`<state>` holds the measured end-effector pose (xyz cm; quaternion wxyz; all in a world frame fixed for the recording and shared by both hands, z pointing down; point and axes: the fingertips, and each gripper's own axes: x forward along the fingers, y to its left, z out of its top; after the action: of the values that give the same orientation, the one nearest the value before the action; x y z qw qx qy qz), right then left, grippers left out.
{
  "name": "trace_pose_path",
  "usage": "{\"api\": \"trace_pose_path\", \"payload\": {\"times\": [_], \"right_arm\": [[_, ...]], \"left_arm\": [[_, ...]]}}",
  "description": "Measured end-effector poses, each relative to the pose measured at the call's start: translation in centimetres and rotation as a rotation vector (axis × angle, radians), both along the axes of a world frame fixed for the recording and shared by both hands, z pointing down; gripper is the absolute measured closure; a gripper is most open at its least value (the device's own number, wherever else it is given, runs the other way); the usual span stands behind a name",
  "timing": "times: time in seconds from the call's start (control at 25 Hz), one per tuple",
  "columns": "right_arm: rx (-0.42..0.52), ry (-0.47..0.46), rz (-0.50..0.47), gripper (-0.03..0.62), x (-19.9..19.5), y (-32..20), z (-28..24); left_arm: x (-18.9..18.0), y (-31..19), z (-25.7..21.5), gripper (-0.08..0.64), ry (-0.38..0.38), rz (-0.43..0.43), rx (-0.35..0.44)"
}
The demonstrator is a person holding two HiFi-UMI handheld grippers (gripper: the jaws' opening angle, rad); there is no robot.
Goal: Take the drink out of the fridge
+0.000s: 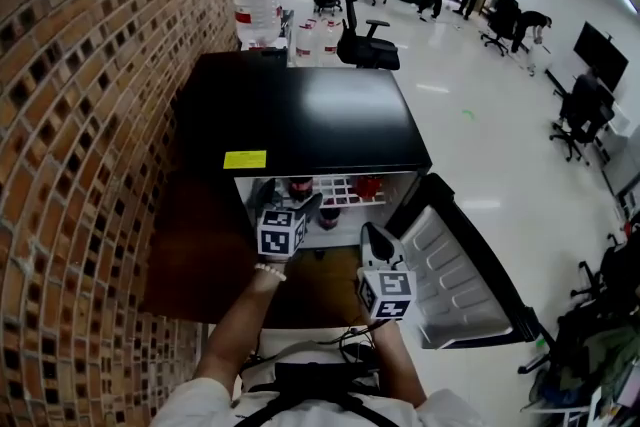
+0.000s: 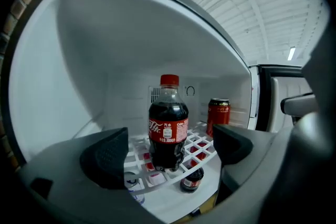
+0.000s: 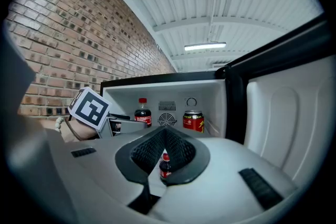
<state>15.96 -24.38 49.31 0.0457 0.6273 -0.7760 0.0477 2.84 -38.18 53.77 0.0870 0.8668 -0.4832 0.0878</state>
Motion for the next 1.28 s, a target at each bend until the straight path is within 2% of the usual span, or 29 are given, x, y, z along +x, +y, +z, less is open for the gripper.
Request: {"api": "trace_pose_path", "payload": {"times": [0.48,0.68,0.72,0.88,1.28], "right_arm": [[-0.016,-0.009,0.009,0.578,1.1,-0.2,0.7],[-0.016,-0.014,0.011,0.578,1.5,-0.1,0.8],[-0.016,-0.016,0.012,0.578,1.6,-0.1,0.8],[-0.015,-0.021,0.012,0.578,1.6,-0.1,0.8],[-0.011,-0.023,0.011,0.578,1.5,0.2,0.6]], "left_arm": [[1.3,-2.8,0.3,0.064,-0.006,0.004,-0.014],[1.6,-3.1,0.2,0.122,-0.013,0.007,-0.007],[1.6,-3.1,0.2,0.167,-0.018,0.010,-0.005],[1.7,-3.1,0.0,0.222,-0.026,0.021,-0.001],[1.5,-3.2,-0.3,0.258,-0.043,0.020,0.017]]}}
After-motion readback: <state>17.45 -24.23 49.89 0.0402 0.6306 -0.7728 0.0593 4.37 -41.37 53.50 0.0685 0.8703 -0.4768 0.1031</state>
